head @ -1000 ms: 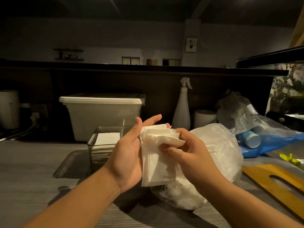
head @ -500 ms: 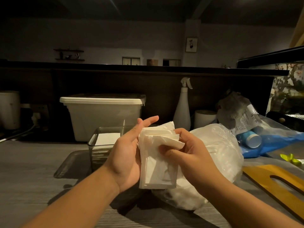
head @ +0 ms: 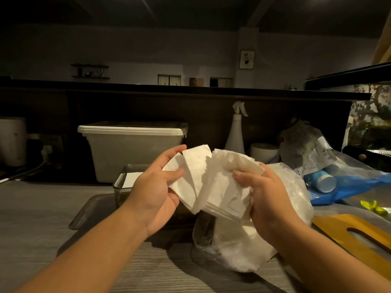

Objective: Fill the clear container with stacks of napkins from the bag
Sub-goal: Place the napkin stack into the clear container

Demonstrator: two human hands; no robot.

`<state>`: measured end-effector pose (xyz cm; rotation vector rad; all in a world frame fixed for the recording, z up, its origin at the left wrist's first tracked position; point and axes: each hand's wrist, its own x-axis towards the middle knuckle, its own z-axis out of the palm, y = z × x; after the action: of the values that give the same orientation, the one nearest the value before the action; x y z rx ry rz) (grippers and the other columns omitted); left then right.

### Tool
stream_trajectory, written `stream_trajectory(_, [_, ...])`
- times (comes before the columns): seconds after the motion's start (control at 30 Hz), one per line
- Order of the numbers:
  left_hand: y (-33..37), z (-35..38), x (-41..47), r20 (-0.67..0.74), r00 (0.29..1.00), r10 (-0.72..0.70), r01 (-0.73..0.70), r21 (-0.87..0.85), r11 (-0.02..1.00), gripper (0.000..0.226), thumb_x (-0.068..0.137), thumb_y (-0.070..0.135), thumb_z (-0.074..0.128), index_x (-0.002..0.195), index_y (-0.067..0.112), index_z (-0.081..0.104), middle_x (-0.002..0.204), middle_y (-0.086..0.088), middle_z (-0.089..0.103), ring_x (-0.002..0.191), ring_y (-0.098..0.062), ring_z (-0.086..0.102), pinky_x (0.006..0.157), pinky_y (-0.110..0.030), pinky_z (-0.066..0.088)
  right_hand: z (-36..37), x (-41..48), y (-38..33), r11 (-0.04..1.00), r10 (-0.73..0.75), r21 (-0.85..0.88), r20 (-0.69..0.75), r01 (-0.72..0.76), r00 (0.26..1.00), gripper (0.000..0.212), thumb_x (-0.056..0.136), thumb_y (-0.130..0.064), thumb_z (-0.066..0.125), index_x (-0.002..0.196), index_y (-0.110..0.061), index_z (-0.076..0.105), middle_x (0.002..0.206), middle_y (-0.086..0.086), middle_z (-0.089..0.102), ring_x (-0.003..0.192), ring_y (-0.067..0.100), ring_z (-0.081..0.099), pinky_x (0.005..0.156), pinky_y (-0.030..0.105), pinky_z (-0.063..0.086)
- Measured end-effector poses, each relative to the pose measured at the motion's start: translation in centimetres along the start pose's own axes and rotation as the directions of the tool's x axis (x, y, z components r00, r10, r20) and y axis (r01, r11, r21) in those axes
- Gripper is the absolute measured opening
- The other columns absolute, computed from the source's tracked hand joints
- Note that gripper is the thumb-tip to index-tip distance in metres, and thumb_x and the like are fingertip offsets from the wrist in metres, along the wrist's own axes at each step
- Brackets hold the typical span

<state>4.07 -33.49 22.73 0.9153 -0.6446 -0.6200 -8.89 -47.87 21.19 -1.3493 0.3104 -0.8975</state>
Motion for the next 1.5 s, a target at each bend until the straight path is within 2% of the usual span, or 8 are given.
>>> stream_trajectory(0.2, [0.1, 0.3, -0.3, 0.052, 0.999, -0.015, 0.015, 0.000, 1.000, 0.038, 0.102, 0.003, 0.039, 0.125, 0.023, 0.061, 0.117, -0.005, 0.073, 0.106, -0.024, 0.070, 0.089, -0.044, 0.056, 0.0, -0.1, -0.3, 1.000, 0.023, -0.016, 0.089, -0.022, 0.996, 0.025, 0.088, -0.008, 0.062, 0.112, -0.014, 0.062, 0.100, 0.006, 0.073, 0.095, 0.028, 0.072, 0.074, 0.047, 0.060])
stream_trajectory(0.3, [-0.4, 0.6, -0.6, 0.097, 0.995, -0.029, 0.024, 0.057, 0.998, 0.035, 0.092, 0.009, 0.058, 0.123, 0.023, 0.063, 0.115, -0.008, 0.073, 0.103, -0.026, 0.071, 0.088, -0.047, 0.058, 0.3, -0.3, 0.1, 0.998, 0.022, -0.059, 0.114, -0.015, 0.993, 0.024, 0.089, -0.006, 0.063, 0.111, -0.013, 0.063, 0.102, 0.007, 0.073, 0.095, 0.026, 0.072, 0.079, 0.048, 0.060])
stream_trajectory(0.4, [-0.9, 0.8, -1.0, 0.124, 0.992, -0.025, 0.002, 0.184, 0.983, 0.060, 0.072, -0.001, 0.073, 0.123, 0.029, 0.063, 0.105, -0.006, 0.074, 0.097, -0.027, 0.072, 0.090, -0.051, 0.057, 0.5, -0.4, 0.3, 0.993, 0.006, -0.118, 0.104, 0.007, 0.995, 0.020, 0.090, -0.008, 0.063, 0.109, -0.015, 0.064, 0.101, 0.006, 0.072, 0.093, 0.023, 0.072, 0.079, 0.044, 0.060])
stream_trajectory(0.73, [0.3, -0.1, -0.2, 0.045, 0.995, 0.094, -0.103, 0.248, 0.963, 0.053, 0.089, -0.011, 0.058, 0.125, 0.027, 0.057, 0.112, 0.002, 0.075, 0.103, -0.016, 0.071, 0.081, -0.038, 0.060, -0.4, 0.2, -0.3, 0.997, -0.014, -0.069, 0.079, 0.020, 0.997, 0.024, 0.086, -0.006, 0.063, 0.109, -0.014, 0.065, 0.100, 0.006, 0.073, 0.096, 0.026, 0.071, 0.077, 0.041, 0.057])
stream_trajectory(0.9, [0.8, -0.2, -0.3, 0.032, 0.989, 0.142, -0.145, 0.295, 0.945, 0.050, 0.090, -0.009, 0.058, 0.123, 0.030, 0.057, 0.111, 0.006, 0.075, 0.102, -0.015, 0.071, 0.076, -0.042, 0.061, -0.5, -0.2, -1.3, 0.985, -0.120, -0.079, 0.302, 0.151, 0.946, 0.034, 0.068, -0.014, 0.066, 0.102, -0.009, 0.065, 0.091, 0.007, 0.071, 0.086, 0.021, 0.070, 0.071, 0.029, 0.057])
stream_trajectory(1.03, [0.4, 0.5, -0.9, 0.116, 0.984, 0.133, -0.165, 0.350, 0.922, 0.053, 0.086, 0.002, 0.065, 0.126, 0.036, 0.053, 0.113, 0.010, 0.074, 0.102, -0.006, 0.069, 0.080, -0.037, 0.055, -0.2, -0.4, -0.6, 0.976, -0.092, -0.161, 0.303, 0.146, 0.949, 0.039, 0.067, -0.020, 0.069, 0.103, -0.010, 0.063, 0.092, 0.004, 0.072, 0.089, 0.019, 0.071, 0.072, 0.027, 0.056])
stream_trajectory(1.2, [0.8, 0.5, -0.9, 0.132, 0.984, 0.118, -0.151, 0.277, 0.949, 0.050, 0.091, -0.001, 0.054, 0.127, 0.033, 0.054, 0.115, 0.004, 0.073, 0.106, -0.013, 0.069, 0.091, -0.046, 0.053, 0.1, -0.5, -0.4, 0.977, -0.088, -0.165, 0.258, 0.133, 0.962, 0.037, 0.070, -0.022, 0.069, 0.106, -0.012, 0.065, 0.098, 0.004, 0.073, 0.095, 0.020, 0.070, 0.081, 0.033, 0.055])
stream_trajectory(1.5, [0.5, 0.2, -0.4, 0.115, 0.992, 0.049, -0.063, 0.122, 0.991, 0.055, 0.096, -0.009, 0.046, 0.128, 0.034, 0.054, 0.119, -0.003, 0.072, 0.103, -0.024, 0.071, 0.077, -0.041, 0.062, 0.3, -0.5, -0.8, 0.993, 0.120, -0.021, 0.233, -0.118, 0.965, 0.045, 0.069, -0.014, 0.071, 0.114, -0.011, 0.067, 0.103, 0.009, 0.074, 0.098, 0.027, 0.072, 0.090, 0.052, 0.055])
